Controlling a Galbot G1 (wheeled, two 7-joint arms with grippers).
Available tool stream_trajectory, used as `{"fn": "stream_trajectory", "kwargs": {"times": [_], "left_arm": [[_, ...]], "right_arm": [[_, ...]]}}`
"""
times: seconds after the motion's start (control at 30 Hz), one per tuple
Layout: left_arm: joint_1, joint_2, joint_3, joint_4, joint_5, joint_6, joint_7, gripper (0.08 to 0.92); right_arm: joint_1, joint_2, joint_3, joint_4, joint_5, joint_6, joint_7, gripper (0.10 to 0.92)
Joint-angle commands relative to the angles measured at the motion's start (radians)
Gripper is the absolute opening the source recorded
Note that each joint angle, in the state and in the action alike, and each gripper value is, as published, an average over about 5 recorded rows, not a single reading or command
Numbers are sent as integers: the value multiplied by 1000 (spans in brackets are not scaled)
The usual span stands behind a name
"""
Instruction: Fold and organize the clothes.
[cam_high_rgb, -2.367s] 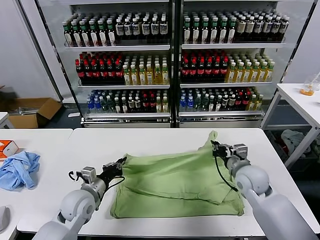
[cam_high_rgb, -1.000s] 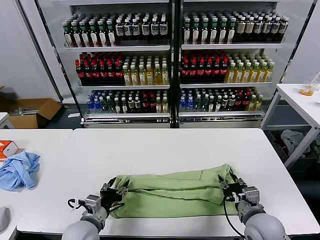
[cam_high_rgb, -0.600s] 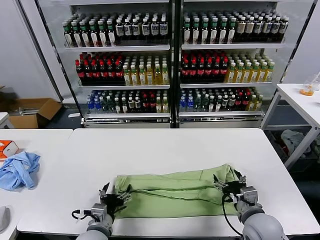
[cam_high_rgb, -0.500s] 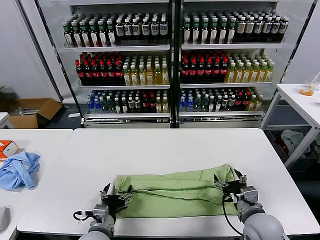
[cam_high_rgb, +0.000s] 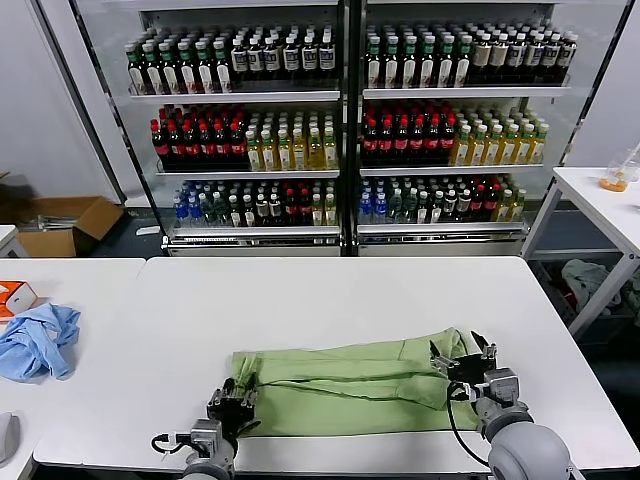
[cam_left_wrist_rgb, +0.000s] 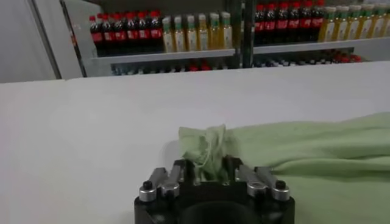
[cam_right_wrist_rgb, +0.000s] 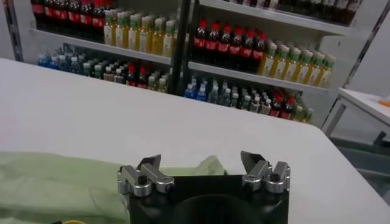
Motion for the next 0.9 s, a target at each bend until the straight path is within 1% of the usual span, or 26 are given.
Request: {"fn": "stream_trajectory", "kwargs": {"times": [0.03,0.17,0.23,0.33,0.4,0.5,0.7,0.8,0.9], "left_arm": [[22,-4,-21,-12,-31,-3,17,353],[39,25,-80,-38,-70,-6,38,240],[45,51,-128,-48,-86,-9,51,180],[48,103,-214,-52,-110,-13,70,114],[46,149,-279,-42,-137,-14,80,98],[38,215,-391,-13,-198,-12,80,97],[28,322,-617,34,-376,6,78,97],[33,340,-671,3,-499,36,82,97],[45,312,-669,-107,-678,72,91,97]], "right_arm": [[1,-1,1,7,-5,4,1,823],[-4,0,4,11,-5,9,1,823],[-5,1,6,12,-5,13,1,823],[-7,3,7,14,-5,18,1,823],[-8,5,7,17,-4,19,1,823],[-11,5,7,23,6,23,3,823],[-22,-17,17,42,21,32,5,823],[-23,-24,23,48,28,37,5,823],[-23,-25,25,53,29,40,5,823]]}}
